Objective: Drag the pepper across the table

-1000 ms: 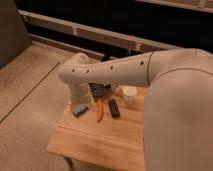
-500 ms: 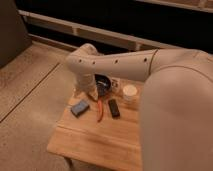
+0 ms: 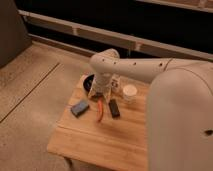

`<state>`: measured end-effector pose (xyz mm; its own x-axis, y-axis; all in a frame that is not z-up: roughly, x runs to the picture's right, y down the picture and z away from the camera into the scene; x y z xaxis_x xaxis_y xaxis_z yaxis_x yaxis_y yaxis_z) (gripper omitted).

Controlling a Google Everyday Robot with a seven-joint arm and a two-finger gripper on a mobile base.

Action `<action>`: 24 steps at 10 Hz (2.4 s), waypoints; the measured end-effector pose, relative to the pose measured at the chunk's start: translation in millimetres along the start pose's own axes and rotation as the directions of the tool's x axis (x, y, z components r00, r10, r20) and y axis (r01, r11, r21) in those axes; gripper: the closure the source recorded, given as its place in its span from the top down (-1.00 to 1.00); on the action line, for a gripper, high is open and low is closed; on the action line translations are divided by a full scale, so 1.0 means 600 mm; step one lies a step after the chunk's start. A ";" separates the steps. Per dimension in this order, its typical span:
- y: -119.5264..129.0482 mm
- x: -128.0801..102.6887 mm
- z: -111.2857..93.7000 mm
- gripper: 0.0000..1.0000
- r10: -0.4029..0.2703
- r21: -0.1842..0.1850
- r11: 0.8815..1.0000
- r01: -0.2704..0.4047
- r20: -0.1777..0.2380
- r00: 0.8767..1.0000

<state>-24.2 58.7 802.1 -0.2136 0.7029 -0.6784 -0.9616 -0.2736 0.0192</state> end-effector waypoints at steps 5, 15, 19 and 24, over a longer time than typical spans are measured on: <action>0.011 -0.017 0.099 0.30 -0.072 -0.001 0.997 0.072 -0.139 0.988; 0.020 -0.042 0.170 0.30 -0.094 0.126 0.984 0.125 -0.223 0.970; 0.002 -0.048 0.175 0.30 -0.048 0.150 0.985 0.085 -0.233 0.971; 0.006 -0.031 0.207 0.19 -0.032 0.145 0.987 0.075 -0.283 0.959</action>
<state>-45.2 125.9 906.0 -0.1255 0.4972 -0.8585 -0.9898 -0.1221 0.0740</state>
